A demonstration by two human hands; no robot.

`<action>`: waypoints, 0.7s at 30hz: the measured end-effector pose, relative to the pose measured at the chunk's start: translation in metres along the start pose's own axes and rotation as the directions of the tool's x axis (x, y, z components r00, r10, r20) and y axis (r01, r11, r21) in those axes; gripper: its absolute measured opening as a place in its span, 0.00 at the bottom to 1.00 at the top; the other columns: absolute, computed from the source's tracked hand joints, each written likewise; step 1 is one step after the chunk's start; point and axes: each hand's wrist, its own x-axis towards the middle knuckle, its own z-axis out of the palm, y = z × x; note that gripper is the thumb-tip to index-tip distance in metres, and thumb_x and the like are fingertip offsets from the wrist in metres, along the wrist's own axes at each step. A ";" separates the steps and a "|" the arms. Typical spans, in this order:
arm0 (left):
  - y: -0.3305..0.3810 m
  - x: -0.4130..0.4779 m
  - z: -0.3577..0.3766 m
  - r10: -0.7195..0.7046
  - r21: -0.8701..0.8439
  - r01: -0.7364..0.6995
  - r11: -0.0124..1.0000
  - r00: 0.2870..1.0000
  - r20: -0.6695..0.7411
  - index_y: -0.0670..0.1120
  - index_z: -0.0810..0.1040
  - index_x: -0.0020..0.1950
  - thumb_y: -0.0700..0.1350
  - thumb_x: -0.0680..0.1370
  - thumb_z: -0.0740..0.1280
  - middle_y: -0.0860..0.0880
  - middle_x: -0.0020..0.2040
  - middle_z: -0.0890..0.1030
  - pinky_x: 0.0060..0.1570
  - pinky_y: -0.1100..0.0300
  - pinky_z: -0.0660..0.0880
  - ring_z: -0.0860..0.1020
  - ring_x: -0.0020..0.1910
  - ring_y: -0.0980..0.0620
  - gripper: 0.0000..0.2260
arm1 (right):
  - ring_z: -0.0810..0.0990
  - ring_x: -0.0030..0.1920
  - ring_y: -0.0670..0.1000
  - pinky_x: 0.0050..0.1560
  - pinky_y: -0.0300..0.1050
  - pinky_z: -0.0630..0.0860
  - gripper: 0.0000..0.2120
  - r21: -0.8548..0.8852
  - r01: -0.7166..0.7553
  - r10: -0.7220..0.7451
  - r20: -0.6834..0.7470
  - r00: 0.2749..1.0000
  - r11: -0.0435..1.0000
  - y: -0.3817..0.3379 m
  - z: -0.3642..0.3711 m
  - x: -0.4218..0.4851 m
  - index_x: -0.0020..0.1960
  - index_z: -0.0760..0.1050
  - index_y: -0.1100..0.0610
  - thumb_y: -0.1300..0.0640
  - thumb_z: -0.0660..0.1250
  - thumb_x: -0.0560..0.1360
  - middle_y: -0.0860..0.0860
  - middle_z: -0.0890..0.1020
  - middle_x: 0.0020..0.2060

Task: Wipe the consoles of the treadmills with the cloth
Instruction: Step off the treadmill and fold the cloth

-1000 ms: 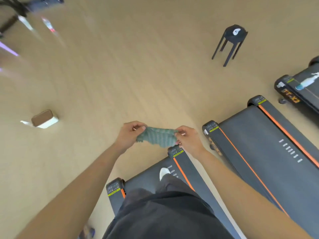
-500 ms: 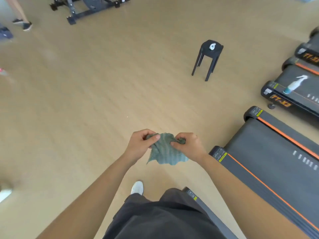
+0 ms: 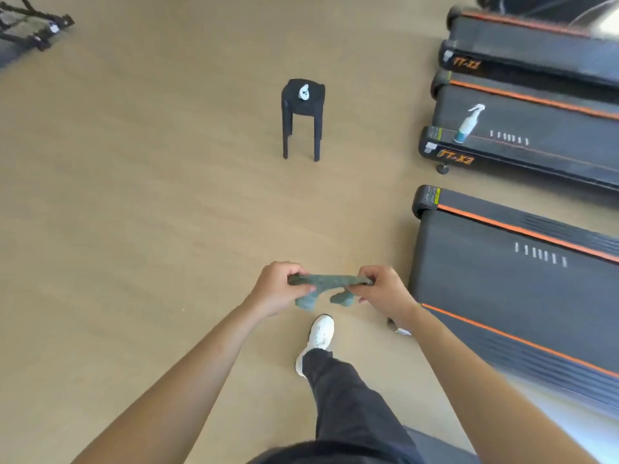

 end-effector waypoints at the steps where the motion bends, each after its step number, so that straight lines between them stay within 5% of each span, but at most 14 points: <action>1: 0.009 0.028 -0.001 -0.008 -0.017 0.010 1.000 0.998 0.060 0.54 0.83 0.41 0.42 0.73 0.78 0.57 0.36 0.81 0.37 0.64 0.71 0.76 0.34 0.61 0.07 | 0.74 0.30 0.48 0.38 0.49 0.76 0.15 0.018 -0.024 0.024 -0.006 1.000 1.000 0.001 -0.014 0.018 0.31 0.69 0.62 0.63 0.74 0.70 0.51 0.73 0.28; 5: 0.050 0.147 0.007 -0.098 -0.265 0.168 0.949 0.961 0.259 0.41 0.81 0.47 0.39 0.78 0.73 0.49 0.41 0.84 0.42 0.59 0.81 0.83 0.42 0.53 0.02 | 0.72 0.31 0.50 0.34 0.44 0.77 0.16 0.118 -0.118 0.128 -0.079 0.989 0.986 0.012 -0.079 0.098 0.30 0.67 0.58 0.68 0.71 0.70 0.53 0.70 0.29; 10: 0.111 0.294 0.027 -0.076 -0.241 0.158 0.958 0.945 0.317 0.45 0.82 0.46 0.43 0.76 0.75 0.48 0.39 0.82 0.39 0.55 0.78 0.80 0.39 0.50 0.04 | 0.73 0.28 0.47 0.31 0.44 0.74 0.13 0.150 -0.182 0.202 -0.129 0.971 0.972 0.019 -0.163 0.195 0.34 0.70 0.58 0.68 0.71 0.71 0.50 0.74 0.28; 15: 0.176 0.431 0.032 -0.014 -0.139 0.056 0.989 0.958 0.287 0.39 0.79 0.44 0.56 0.70 0.74 0.48 0.35 0.75 0.36 0.54 0.71 0.73 0.34 0.51 0.19 | 0.74 0.30 0.48 0.36 0.43 0.74 0.09 0.182 -0.161 0.193 -0.176 0.965 0.970 0.000 -0.246 0.278 0.40 0.79 0.51 0.65 0.71 0.72 0.45 0.77 0.29; 21: 0.243 0.612 0.045 -0.026 -0.219 0.088 0.972 0.962 0.272 0.35 0.82 0.48 0.42 0.78 0.73 0.42 0.42 0.82 0.38 0.61 0.81 0.81 0.41 0.50 0.09 | 0.79 0.36 0.52 0.42 0.45 0.79 0.04 0.450 -0.162 0.314 -0.288 0.905 0.878 -0.019 -0.340 0.404 0.49 0.82 0.62 0.63 0.73 0.75 0.55 0.81 0.34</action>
